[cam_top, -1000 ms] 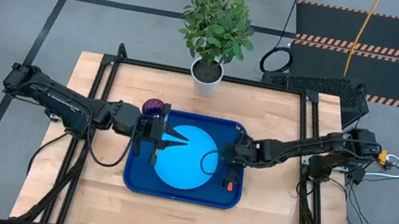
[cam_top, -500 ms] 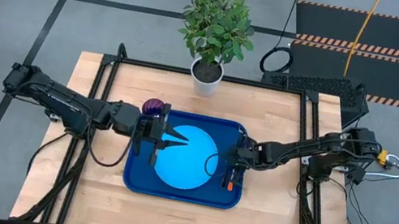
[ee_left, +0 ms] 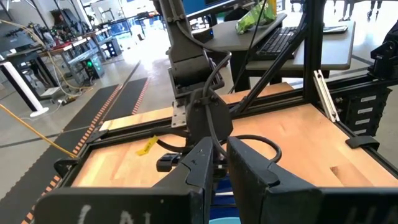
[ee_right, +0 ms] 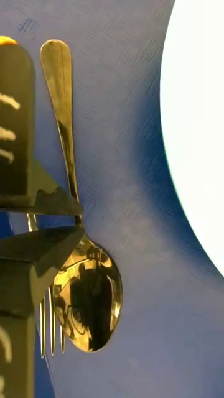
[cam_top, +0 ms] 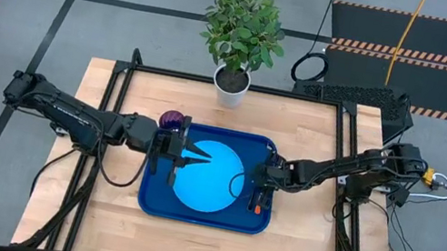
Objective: Pick and place plate/cup/fork/spoon on tray
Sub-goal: Put the black spoon on the blue tray to the right of the light blue plate
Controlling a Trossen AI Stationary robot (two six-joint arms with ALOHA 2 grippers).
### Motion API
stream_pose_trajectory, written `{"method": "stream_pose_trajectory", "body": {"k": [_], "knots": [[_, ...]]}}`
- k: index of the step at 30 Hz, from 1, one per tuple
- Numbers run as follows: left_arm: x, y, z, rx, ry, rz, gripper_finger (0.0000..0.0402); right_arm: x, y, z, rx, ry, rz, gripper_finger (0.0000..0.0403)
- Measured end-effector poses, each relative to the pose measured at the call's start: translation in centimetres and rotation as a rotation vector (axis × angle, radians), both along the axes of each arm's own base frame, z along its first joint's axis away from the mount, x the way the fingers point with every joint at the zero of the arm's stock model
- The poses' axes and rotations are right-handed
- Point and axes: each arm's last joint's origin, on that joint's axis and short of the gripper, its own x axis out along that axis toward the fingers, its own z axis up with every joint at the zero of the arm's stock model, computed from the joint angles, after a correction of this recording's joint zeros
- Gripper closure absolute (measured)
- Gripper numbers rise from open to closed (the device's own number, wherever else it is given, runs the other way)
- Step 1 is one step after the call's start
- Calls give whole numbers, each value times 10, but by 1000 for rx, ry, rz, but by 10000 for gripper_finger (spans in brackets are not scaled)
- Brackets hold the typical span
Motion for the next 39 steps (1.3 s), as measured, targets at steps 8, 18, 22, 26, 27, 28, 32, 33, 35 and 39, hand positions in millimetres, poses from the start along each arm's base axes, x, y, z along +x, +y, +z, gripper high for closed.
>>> {"method": "stream_pose_trajectory", "body": {"k": [8, 18, 22, 26, 27, 28, 32, 33, 35, 39], "knots": [[0, 0, 0, 0, 0, 0, 350, -1, 2, 0, -4, 4, 7, 369], [0, 0, 0, -4, -2, 0, 350, -10, 1, -12, 6, 5, -15, 369], [0, 0, 0, -4, -4, 0, 350, -8, 1, -13, 8, -28, -9, 369], [0, 0, 0, -4, -5, 0, 350, -6, 1, -12, 10, -49, -1, 369], [0, 0, 0, -4, -5, 0, 350, -6, 1, -12, 10, -48, -1, 369], [0, 0, 0, -4, -5, 0, 350, -6, 1, -12, 10, -48, -1, 369], [0, 0, 1, -4, -5, 1, 350, -6, 1, -12, 10, -48, -1, 369], [0, 0, 0, -4, -5, 0, 350, -6, 1, -12, 10, -48, -1, 369], [0, 0, 1, -4, -5, 0, 350, -6, 1, -12, 10, -48, -1, 369], [0, 0, 1, -4, -5, 0, 350, -6, 1, -12, 10, -50, -1, 369]]}}
